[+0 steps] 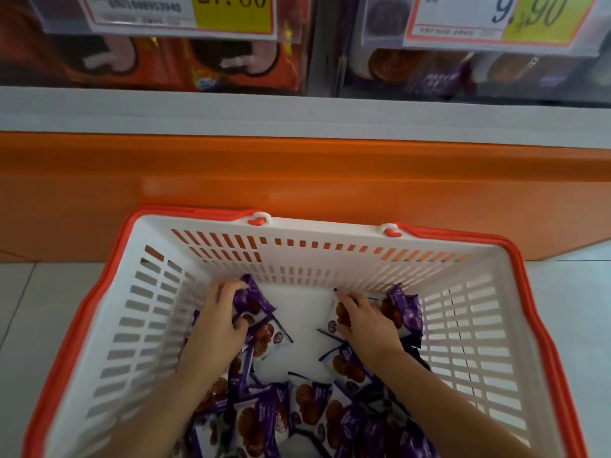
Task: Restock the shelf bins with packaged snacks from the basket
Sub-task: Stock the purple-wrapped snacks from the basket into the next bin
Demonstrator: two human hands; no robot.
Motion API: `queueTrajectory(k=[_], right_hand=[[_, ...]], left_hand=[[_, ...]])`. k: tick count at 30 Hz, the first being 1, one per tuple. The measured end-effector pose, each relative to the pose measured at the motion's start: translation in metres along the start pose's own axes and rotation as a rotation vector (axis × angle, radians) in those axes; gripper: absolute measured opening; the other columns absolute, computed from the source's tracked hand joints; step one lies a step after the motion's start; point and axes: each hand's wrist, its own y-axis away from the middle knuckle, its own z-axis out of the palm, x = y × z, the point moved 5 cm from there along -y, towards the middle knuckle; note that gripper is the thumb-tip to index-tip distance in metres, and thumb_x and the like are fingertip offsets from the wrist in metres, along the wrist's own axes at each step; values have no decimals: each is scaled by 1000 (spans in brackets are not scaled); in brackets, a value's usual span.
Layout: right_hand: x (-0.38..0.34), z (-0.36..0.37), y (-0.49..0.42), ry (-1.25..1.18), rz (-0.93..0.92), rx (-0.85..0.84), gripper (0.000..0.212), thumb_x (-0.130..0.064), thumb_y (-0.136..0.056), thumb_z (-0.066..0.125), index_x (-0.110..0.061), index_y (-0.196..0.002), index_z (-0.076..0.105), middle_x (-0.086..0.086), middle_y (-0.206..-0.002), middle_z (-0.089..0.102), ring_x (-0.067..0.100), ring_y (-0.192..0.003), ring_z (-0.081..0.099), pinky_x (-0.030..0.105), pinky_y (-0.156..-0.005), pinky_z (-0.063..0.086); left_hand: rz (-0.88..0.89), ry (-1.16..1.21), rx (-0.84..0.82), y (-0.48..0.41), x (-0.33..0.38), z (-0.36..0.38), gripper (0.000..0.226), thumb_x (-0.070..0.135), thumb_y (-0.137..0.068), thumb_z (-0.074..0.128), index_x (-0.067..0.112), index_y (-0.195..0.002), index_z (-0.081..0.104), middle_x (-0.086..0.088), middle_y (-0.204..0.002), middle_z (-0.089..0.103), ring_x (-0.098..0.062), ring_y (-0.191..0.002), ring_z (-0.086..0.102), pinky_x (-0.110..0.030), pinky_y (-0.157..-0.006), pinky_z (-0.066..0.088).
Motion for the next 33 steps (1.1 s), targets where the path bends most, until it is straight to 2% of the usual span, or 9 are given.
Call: queueTrajectory(k=[6, 9, 12, 17, 21, 23, 25, 29, 33], right_hand=[[1, -4, -3, -24, 106, -29, 66, -43, -88, 62, -16, -140, 30, 5, -135, 39, 23, -115, 54, 34, -86, 48], [0, -7, -2, 55, 103, -64, 63, -49, -87, 61, -17, -136, 37, 4, -134, 40, 24, -114, 53, 35, -86, 47], [-1, -9, 2, 10, 110, -17, 60, -50, -87, 59, -20, -134, 38, 1, -132, 44, 22, -112, 55, 34, -84, 48], [8, -16, 14, -190, 230, 95, 54, -63, -81, 58, -22, -113, 43, -7, -87, 52, 17, -88, 61, 28, -63, 44], [21, -9, 18, -433, 311, 97, 53, -62, -77, 64, -27, -112, 46, -8, -88, 55, 15, -84, 61, 27, -69, 51], [26, -3, 20, -628, 338, 102, 50, -53, -77, 70, -26, -115, 50, -8, -91, 59, 13, -80, 62, 25, -69, 52], [29, 3, 22, -844, 369, 106, 47, -39, -80, 73, -18, -117, 52, -6, -87, 62, 15, -69, 66, 26, -62, 56], [29, 13, 26, -1159, 504, 40, 56, -30, -82, 73, -8, -126, 46, -8, -85, 55, 18, -60, 67, 29, -61, 58], [29, 14, 28, -963, 486, 47, 56, -44, -83, 67, -14, -125, 48, -7, -96, 52, 8, -73, 58, 26, -71, 48]], left_hand=[[283, 9, -225, 15, 27, 17, 36, 24, -89, 65, 35, -116, 45, 36, -112, 30, 4, -97, 51, -8, -76, 47], [259, -18, -337, 16, 27, 32, 23, 40, -93, 55, 32, -113, 48, 28, -109, 41, 7, -99, 46, -12, -82, 43], [297, -163, -317, 12, 26, 40, 22, 28, -89, 64, 23, -111, 60, 13, -107, 52, -5, -103, 42, -26, -93, 43], [412, -613, -374, -2, 14, 48, 88, 27, -40, 95, 26, -120, 59, -1, -126, 61, -27, -118, 54, -45, -93, 44], [406, -604, -502, -2, 15, 60, 70, 32, -90, 61, 25, -150, 25, 1, -158, 17, -29, -147, 5, -38, -108, -14], [361, -566, -519, -3, 14, 66, 59, 50, -96, 28, 25, -150, 26, 2, -157, 21, -24, -147, 4, -32, -109, -17], [362, -479, -505, -2, 24, 66, 79, 59, -83, 1, 25, -137, 47, 2, -145, 42, -22, -141, 19, -30, -113, -6], [435, -643, -616, -2, 41, 75, 39, 34, -101, 31, 17, -131, 49, -5, -149, 32, -24, -143, 10, -33, -116, -1], [436, -662, -755, -1, 43, 88, 50, 19, -100, 42, 20, -148, 26, -1, -157, 20, -23, -147, -6, -34, -114, -11]])
